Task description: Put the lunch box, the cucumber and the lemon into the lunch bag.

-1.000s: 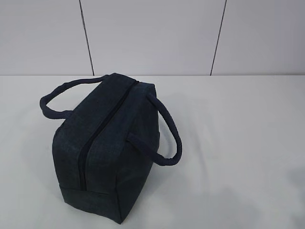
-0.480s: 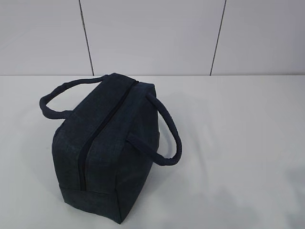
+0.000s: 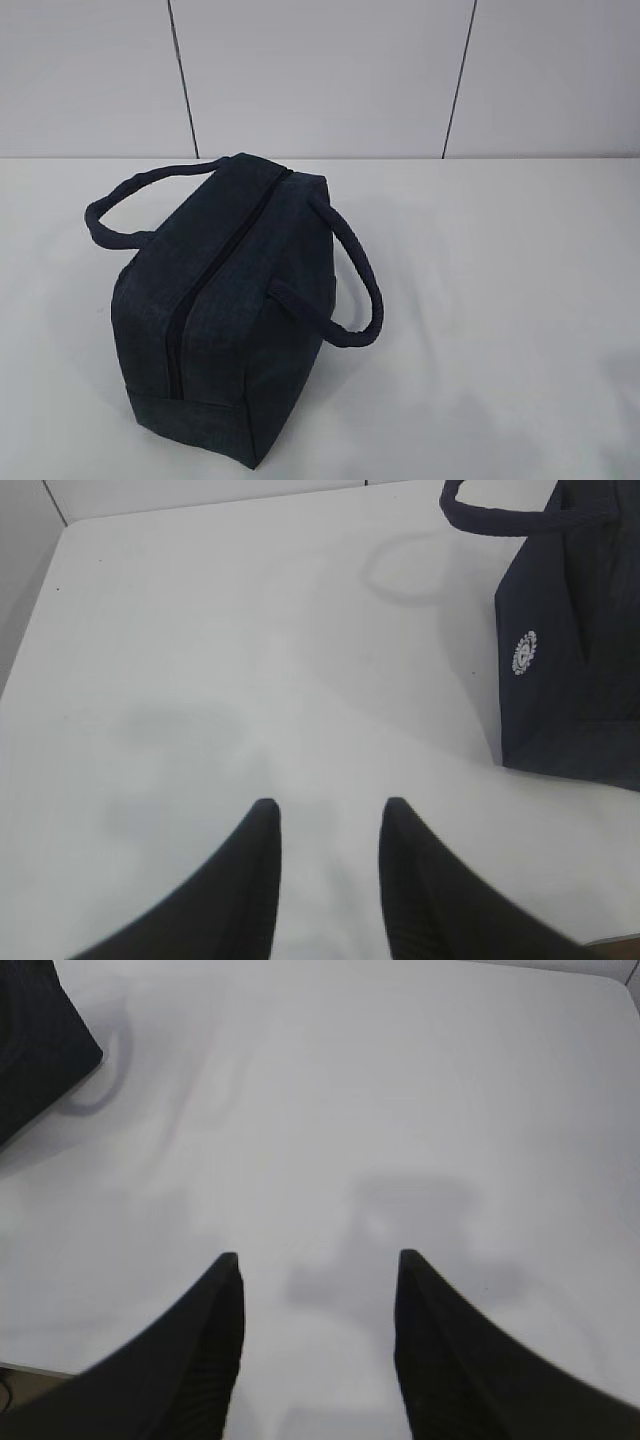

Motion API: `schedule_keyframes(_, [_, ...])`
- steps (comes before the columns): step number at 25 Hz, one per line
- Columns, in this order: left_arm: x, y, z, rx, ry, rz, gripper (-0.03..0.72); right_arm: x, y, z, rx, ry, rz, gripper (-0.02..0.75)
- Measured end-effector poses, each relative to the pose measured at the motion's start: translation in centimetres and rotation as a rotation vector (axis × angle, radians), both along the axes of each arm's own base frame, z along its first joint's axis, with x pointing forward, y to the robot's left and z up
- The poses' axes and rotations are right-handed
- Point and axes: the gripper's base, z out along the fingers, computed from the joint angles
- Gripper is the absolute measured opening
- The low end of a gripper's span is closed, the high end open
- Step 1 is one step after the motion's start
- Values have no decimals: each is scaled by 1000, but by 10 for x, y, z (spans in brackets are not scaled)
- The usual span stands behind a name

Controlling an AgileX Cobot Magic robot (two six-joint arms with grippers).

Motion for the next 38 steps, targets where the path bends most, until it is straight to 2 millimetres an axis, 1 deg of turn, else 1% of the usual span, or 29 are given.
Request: schedule_keyframes(38, [0,0,0,0,-2,0,243,0,0,0,-4,0,-5,356])
